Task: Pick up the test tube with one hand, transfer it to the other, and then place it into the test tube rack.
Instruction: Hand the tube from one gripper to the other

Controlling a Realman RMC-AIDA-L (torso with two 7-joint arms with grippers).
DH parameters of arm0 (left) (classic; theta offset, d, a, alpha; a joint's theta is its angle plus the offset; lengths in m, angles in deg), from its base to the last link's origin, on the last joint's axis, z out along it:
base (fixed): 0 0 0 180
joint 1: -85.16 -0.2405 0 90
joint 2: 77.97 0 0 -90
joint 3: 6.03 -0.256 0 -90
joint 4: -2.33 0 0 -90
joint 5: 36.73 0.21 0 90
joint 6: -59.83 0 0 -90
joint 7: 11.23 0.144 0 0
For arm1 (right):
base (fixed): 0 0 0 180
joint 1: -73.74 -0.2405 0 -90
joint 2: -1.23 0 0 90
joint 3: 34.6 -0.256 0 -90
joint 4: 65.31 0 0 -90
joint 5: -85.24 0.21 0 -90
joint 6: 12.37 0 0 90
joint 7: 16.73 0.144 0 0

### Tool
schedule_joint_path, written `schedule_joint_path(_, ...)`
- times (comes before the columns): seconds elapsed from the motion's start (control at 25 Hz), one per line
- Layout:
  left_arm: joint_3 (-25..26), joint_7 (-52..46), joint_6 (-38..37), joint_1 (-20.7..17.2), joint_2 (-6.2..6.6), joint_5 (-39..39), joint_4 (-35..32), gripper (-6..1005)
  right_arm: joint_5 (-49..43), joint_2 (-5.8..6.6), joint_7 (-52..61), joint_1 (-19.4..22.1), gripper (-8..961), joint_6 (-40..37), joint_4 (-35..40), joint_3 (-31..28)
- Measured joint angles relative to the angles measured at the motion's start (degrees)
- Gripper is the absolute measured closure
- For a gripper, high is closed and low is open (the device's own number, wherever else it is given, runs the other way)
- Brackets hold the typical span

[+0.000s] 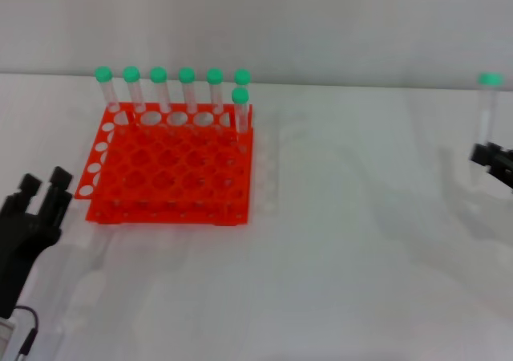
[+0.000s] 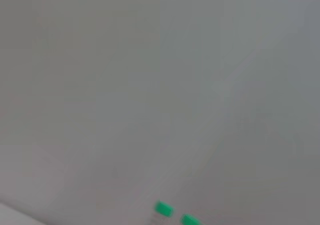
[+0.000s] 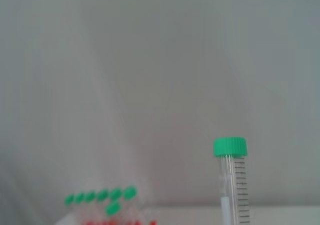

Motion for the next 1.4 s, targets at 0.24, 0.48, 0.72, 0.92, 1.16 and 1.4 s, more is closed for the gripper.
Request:
schedule_joint_path(0.24, -0.02, 0.01, 0.00, 1.71, 0.16, 4.86, 0.26, 324, 9.98, -0.09, -27.52, -0.39, 762, 8.79, -19.30, -7.18)
schedule_joint_path(0.48, -0.02, 0.10, -1.17, 7.19, 0.37, 17.69, -0.36, 433, 12.60, -0.16, -42.29, -1.31, 761, 10.50, -29.27, -6.94)
schedule_joint_path(0.72, -0.03, 0.16, -2.23, 11.89, 0.30, 27.87, 0.19, 422, 12.39, -0.55, -47.52, -2.31, 762, 11.20, -32.39, -5.69)
schedule_joint_path(0.92, -0.03, 0.27, -2.27, 13.28, 0.22, 33.67, 2.45, 412, 12.37, -0.93, -47.83, -3.50, 762, 11.90, -32.58, -0.86)
schedule_joint_path(1.16, -0.03, 0.30, -2.28, 14.33, 0.26, 38.52, 4.74, 373, 12.44, -1.12, -47.96, -4.55, 761, 15.17, -32.58, 4.46)
schedule_joint_path(1.4, 0.04, 0.06, -2.52, 15.13, 0.27, 41.86, 5.57, 330, 12.76, -1.10, -50.31, -5.38, 761, 16.42, -32.46, 9.32)
